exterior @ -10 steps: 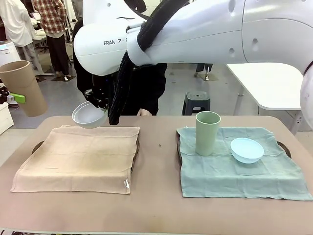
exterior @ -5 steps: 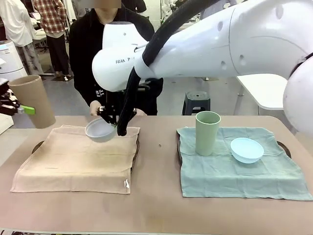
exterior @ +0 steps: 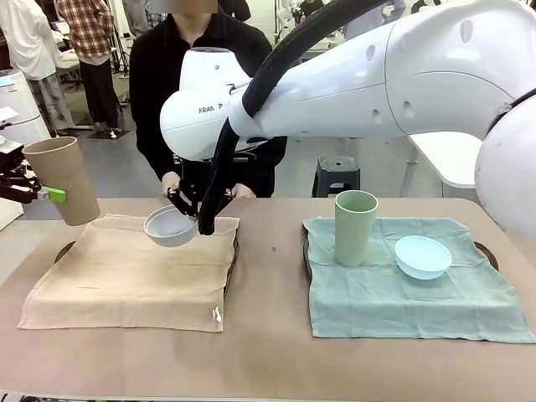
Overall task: Set up a tray with a mat and arrange the tableware.
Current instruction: Place the Picnic Bowl and Reusable plastic cup back onto the Handle tray in front of the human's position.
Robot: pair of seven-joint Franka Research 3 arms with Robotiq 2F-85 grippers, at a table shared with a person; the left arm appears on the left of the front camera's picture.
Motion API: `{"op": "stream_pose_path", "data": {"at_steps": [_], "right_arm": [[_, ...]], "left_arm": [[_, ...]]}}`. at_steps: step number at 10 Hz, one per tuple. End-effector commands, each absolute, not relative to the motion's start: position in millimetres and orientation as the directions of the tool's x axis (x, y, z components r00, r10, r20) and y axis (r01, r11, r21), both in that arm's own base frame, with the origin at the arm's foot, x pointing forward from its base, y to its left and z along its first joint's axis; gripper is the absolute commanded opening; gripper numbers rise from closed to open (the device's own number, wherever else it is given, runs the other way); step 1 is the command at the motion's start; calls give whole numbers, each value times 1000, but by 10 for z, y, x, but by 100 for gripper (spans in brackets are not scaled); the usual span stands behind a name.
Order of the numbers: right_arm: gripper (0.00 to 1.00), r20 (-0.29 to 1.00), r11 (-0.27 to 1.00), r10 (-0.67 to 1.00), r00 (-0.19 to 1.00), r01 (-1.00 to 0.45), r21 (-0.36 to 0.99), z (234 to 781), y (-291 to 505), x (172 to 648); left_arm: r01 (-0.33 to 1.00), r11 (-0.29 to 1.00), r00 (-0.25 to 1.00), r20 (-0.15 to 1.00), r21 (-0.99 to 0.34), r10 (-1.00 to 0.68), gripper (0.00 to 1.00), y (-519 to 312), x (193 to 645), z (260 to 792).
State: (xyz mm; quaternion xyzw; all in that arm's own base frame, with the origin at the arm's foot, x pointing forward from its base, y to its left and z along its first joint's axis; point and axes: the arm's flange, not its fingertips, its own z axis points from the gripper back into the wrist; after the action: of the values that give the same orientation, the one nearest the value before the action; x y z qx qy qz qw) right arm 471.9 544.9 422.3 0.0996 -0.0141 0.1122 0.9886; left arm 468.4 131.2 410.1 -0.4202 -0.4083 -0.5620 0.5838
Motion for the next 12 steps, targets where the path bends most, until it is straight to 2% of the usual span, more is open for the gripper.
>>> {"op": "stream_pose_path", "data": {"at_steps": [1, 6, 10, 12], "right_arm": [[5, 39, 959, 216, 976, -220, 181, 4063, 5415, 4774], [5, 48, 956, 226, 973, -231, 181, 3626, 5348, 4961], [5, 109, 938, 255, 961, -273, 213, 3422, 5390, 5037], [5, 109, 939, 255, 961, -273, 207, 3380, 5400, 5077]], "left_arm": [[999, 8, 52, 941, -52, -334, 85, 1317, 4779, 3880], [996, -86, -16, 940, -14, -340, 85, 1230, 4978, 3375], [996, -93, -44, 914, 7, -404, 85, 1164, 5137, 3134], [994, -106, -47, 923, 7, -381, 85, 1124, 5226, 3033]]}}
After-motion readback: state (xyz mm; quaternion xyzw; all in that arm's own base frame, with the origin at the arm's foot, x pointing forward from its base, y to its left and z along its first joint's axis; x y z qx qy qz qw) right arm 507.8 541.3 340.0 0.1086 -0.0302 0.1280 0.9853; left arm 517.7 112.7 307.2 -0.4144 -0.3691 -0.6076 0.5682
